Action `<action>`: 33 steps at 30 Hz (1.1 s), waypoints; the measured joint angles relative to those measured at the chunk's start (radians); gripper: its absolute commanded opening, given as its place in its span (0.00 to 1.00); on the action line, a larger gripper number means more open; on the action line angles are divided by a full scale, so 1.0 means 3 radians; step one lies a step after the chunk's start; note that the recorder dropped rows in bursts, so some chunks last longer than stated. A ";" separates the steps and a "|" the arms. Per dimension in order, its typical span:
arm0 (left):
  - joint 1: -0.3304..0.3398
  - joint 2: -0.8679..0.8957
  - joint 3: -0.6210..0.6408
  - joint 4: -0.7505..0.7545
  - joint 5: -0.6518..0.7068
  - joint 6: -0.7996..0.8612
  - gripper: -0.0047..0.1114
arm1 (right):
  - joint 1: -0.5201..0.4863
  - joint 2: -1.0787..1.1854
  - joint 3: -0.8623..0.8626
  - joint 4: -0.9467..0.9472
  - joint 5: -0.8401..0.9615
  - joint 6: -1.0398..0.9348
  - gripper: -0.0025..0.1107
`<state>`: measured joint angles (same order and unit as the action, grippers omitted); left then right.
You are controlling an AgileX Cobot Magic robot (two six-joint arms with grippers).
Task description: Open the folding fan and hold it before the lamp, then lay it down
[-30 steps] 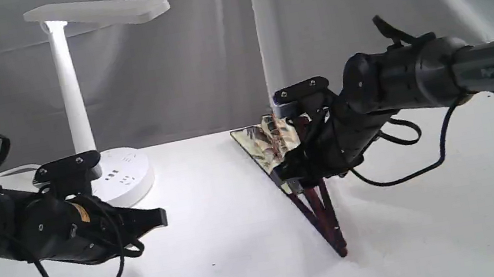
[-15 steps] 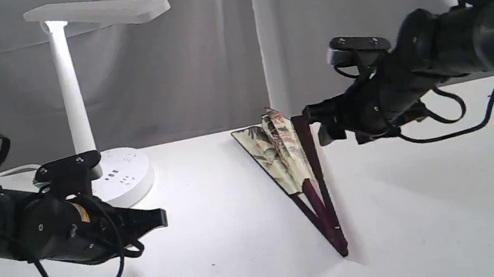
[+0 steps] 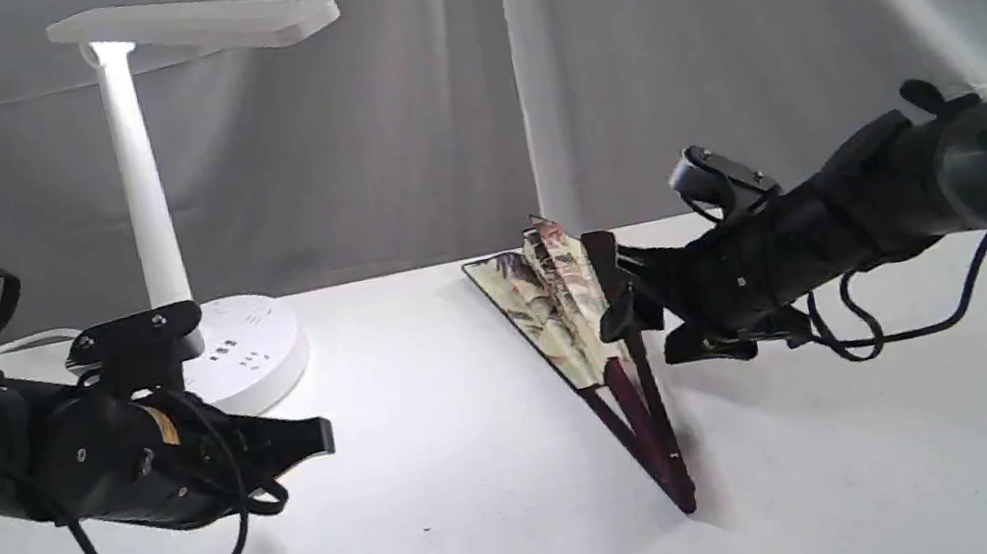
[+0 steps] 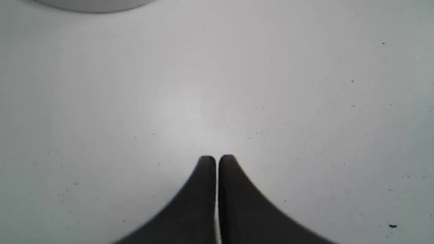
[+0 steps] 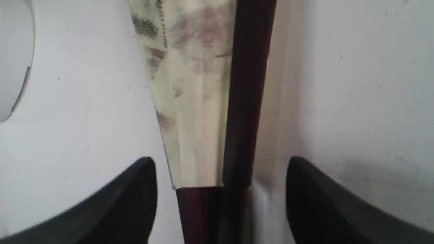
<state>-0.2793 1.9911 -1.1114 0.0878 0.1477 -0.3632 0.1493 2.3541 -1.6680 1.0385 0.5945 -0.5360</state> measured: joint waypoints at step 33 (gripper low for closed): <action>0.0000 0.0000 0.0000 0.0000 0.0000 0.0014 0.04 | -0.0011 0.0153 0.0000 0.0970 0.0081 -0.0232 0.02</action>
<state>-0.2793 1.9911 -1.1114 0.0878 0.1477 -0.3589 0.1460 2.4000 -1.6680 1.3295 0.6188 -0.6057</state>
